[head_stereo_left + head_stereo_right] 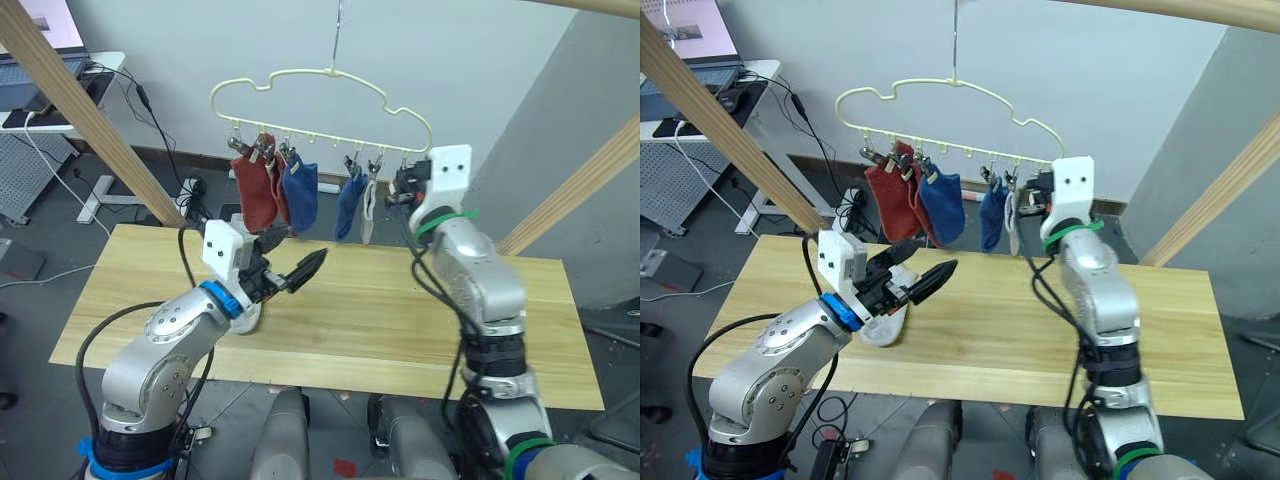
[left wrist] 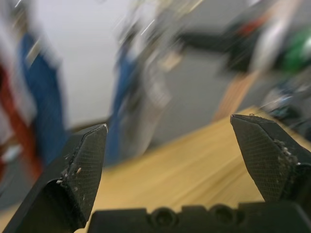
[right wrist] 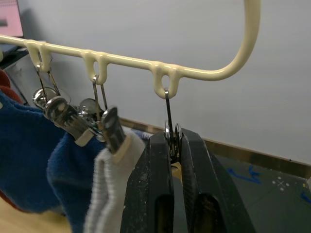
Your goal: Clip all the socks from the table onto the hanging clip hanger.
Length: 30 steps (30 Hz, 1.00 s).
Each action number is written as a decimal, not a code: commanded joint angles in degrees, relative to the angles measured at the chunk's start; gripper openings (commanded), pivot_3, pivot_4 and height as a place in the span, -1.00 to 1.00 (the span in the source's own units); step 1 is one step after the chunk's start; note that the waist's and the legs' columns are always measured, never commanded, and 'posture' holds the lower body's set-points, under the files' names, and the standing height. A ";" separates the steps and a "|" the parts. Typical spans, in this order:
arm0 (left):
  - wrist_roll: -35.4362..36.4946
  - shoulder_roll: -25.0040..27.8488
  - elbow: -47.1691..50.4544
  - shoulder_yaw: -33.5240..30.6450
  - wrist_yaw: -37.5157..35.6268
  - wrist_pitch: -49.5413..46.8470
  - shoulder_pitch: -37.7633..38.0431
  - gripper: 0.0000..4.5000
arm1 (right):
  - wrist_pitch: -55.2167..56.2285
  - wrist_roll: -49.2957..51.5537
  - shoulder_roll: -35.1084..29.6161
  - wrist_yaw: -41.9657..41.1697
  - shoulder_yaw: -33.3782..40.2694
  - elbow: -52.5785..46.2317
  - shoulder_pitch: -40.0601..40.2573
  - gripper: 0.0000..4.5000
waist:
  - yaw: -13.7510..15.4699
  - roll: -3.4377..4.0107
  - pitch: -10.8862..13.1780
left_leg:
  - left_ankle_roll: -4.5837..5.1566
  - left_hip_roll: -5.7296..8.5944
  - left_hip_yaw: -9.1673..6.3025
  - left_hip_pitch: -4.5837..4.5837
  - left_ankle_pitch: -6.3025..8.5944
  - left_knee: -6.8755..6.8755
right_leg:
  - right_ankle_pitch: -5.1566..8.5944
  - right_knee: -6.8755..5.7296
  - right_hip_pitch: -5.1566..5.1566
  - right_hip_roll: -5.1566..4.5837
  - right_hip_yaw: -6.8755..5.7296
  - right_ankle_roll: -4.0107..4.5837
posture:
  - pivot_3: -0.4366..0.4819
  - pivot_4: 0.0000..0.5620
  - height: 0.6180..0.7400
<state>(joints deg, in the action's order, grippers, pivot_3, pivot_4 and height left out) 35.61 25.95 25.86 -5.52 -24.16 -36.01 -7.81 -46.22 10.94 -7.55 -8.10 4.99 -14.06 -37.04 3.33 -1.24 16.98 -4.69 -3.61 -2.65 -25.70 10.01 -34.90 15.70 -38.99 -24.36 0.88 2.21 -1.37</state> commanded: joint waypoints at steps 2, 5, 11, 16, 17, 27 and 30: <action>-7.09 1.45 -5.83 -0.46 1.58 3.79 -1.08 1.00 | -17.41 11.37 -2.66 -3.94 9.81 -1.16 -5.35 -0.99 | -0.09 0.02 0.01 | 0.01 -0.01 0.00 0.03 0.00 0.00 | 0.00 -0.01 0.01 0.01 0.01 0.00 | 0.36 0.09 1.00; -12.26 2.01 -14.33 -0.02 2.16 6.94 -3.21 1.00 | -32.50 18.63 -1.73 -4.12 18.87 0.96 -11.85 -0.99 | -0.15 0.07 0.04 | 0.10 -0.01 0.04 0.09 -0.06 0.00 | -0.04 -0.05 0.01 0.02 0.02 0.06 | 0.34 0.09 1.00; -19.94 1.67 -28.88 1.89 1.53 14.66 -7.83 1.00 | -46.11 19.38 1.27 -0.98 28.98 2.90 -19.06 -0.99 | -0.16 0.08 0.05 | 0.12 0.01 0.09 -0.03 -0.05 0.08 | -0.06 0.03 -0.08 0.00 0.04 0.11 | 0.31 0.08 1.00; -22.00 -1.03 -42.52 0.50 2.11 20.69 -11.82 1.00 | -46.28 19.30 1.23 0.69 29.40 3.33 -19.44 -0.99 | -0.12 0.07 0.04 | 0.12 0.07 0.12 -0.10 -0.05 0.09 | -0.07 0.04 -0.12 -0.05 0.05 0.12 | 0.27 0.05 1.00; -23.02 -1.27 -45.79 0.69 2.53 21.95 -12.68 1.00 | -46.28 19.23 1.31 0.97 29.41 3.29 -19.30 -0.99 | -0.15 0.07 0.04 | 0.12 0.08 0.11 -0.09 -0.05 0.08 | -0.06 0.03 -0.12 -0.06 0.03 0.10 | 0.27 0.05 1.00; -28.06 -1.53 -60.04 4.96 -3.96 22.00 -15.59 0.60 | -46.28 19.93 3.23 4.00 30.53 2.41 -19.48 -1.00 | -0.43 0.19 -0.10 | 0.12 0.07 0.08 -0.03 -0.06 0.05 | -0.07 -0.03 -0.04 -0.04 0.01 0.05 | 0.23 0.02 1.00; -29.04 -1.89 -58.34 5.55 -4.65 22.79 -14.51 0.27 | -46.28 20.20 4.31 5.74 32.48 3.42 -20.48 -1.00 | -0.46 0.24 -0.13 | 0.12 0.07 0.08 0.00 -0.06 0.04 | -0.08 -0.03 -0.02 -0.05 0.01 0.04 | 0.23 0.02 1.00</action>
<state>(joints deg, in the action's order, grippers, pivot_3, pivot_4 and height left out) 7.60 24.79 -31.88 -1.71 -27.59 -12.36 -24.53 -91.99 30.68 -3.37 -3.78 35.67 -10.36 -57.00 2.87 -1.00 16.85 -4.57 -3.54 -2.56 -25.70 9.96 -34.85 15.62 -39.02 -24.38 0.83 2.23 -1.33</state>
